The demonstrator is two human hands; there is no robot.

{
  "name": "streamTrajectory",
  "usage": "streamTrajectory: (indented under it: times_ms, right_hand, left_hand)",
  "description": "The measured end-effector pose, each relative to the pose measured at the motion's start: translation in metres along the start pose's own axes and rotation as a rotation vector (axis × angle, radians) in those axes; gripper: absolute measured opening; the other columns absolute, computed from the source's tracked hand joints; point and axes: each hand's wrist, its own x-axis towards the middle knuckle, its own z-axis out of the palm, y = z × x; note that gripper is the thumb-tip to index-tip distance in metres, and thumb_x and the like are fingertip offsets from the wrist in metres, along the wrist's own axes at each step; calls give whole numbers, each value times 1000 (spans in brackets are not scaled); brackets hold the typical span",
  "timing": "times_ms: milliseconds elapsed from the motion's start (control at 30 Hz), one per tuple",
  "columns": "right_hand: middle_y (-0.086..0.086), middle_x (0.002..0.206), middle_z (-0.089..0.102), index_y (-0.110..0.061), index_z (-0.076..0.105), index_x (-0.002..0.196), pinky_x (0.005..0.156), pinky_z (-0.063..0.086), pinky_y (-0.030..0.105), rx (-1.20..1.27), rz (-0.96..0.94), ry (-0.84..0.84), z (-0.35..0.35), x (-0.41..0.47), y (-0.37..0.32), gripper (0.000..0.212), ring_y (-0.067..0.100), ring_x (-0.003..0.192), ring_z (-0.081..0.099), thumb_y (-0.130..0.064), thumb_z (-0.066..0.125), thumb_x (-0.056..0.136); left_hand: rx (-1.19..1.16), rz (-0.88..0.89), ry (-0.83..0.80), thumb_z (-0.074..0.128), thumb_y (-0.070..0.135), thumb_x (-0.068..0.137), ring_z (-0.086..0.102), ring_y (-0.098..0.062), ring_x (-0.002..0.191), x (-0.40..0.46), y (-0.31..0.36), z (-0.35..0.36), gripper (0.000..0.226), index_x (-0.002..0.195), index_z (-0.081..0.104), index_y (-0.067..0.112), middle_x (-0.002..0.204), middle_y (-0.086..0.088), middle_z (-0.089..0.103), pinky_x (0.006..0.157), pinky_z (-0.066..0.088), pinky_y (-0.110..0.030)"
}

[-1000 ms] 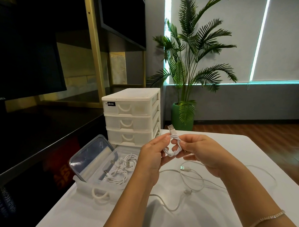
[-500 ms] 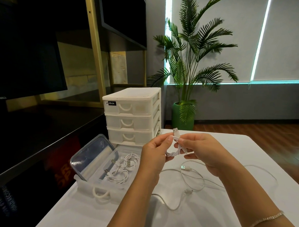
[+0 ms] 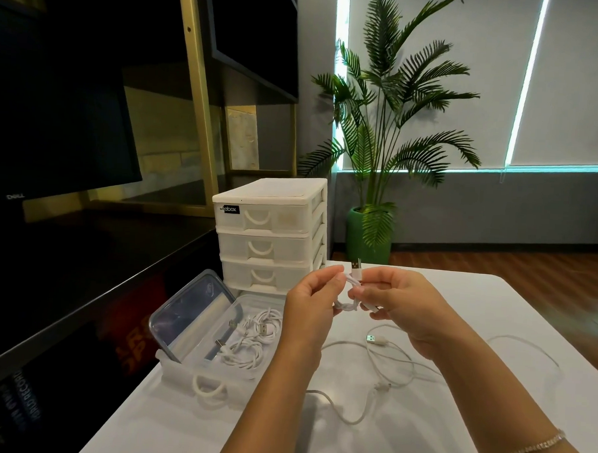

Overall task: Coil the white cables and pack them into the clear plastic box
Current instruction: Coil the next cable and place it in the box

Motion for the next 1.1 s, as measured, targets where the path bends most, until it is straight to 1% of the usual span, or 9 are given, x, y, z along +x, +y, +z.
streamTrajectory:
  times_ms: [167, 267, 367, 500, 700, 833, 933, 1033, 1100]
  right_hand:
    - [1, 75, 68, -18, 64, 82, 61, 46, 21, 23, -16, 22, 14, -1, 1, 7, 13, 68, 60, -11, 68, 82]
    - [3, 80, 69, -19, 63, 85, 60, 46, 19, -12, -34, 13, 26, -1, 3, 9, 11, 70, 62, -14, 69, 81]
    - [2, 77, 67, -19, 63, 83, 60, 47, 21, -36, -63, -10, 43, 0, 2, 12, 13, 69, 60, -12, 72, 78]
    - [0, 74, 64, -21, 60, 78, 66, 49, 24, -105, -110, -96, 74, 4, -3, 19, 12, 69, 60, -10, 76, 74]
    - [-4, 73, 65, -25, 56, 73, 66, 52, 21, -342, -164, -209, 117, 6, -10, 22, 12, 72, 64, -16, 76, 75]
    - [0, 80, 69, -28, 51, 68, 76, 55, 32, -629, -193, -227, 137, 9, -5, 24, 18, 78, 65, -22, 74, 74]
    - [-4, 81, 65, -27, 52, 73, 76, 46, 26, -852, -239, -219, 141, 8, -1, 19, 17, 81, 59, -27, 71, 75]
    - [-4, 84, 62, -25, 54, 79, 82, 41, 28, -947, -275, -220, 145, 7, 3, 13, 16, 81, 50, -27, 66, 79]
    - [-4, 89, 65, -26, 57, 80, 87, 41, 30, -983, -287, -226, 146, 8, 3, 7, 16, 82, 50, -28, 64, 81]
  left_hand:
    - [-41, -19, 13, 61, 20, 88, 61, -19, 105, 4, 2, -7, 14, 99, 69, 23, 107, -2, 68, 90, 51, -33]
    - [-46, -11, 26, 62, 20, 88, 60, -15, 98, 7, 8, -17, 9, 91, 67, 26, 100, 1, 67, 79, 49, -25]
    - [-45, 5, 72, 61, 21, 89, 59, -10, 90, 12, 17, -36, 7, 89, 65, 27, 93, 8, 65, 71, 48, -20]
    - [13, 41, 146, 60, 21, 89, 59, -16, 96, 21, 26, -71, 8, 91, 65, 27, 97, 3, 65, 85, 50, -30]
    - [31, 95, 199, 55, 12, 91, 57, -8, 85, 24, 34, -108, 16, 85, 64, 25, 91, 5, 64, 80, 48, -25]
    - [35, 95, 210, 56, 13, 91, 60, -12, 91, 23, 32, -120, 18, 84, 64, 26, 93, 4, 65, 75, 49, -23]
    - [18, 94, 201, 56, 11, 91, 60, -13, 90, 21, 32, -121, 17, 84, 64, 24, 91, 2, 66, 78, 50, -25]
    - [16, 105, 191, 56, 11, 91, 58, -10, 86, 19, 31, -120, 19, 83, 63, 25, 89, 5, 64, 77, 50, -24]
    - [21, 103, 190, 56, 11, 91, 57, -9, 84, 19, 29, -119, 18, 83, 62, 26, 88, 6, 63, 74, 49, -22]
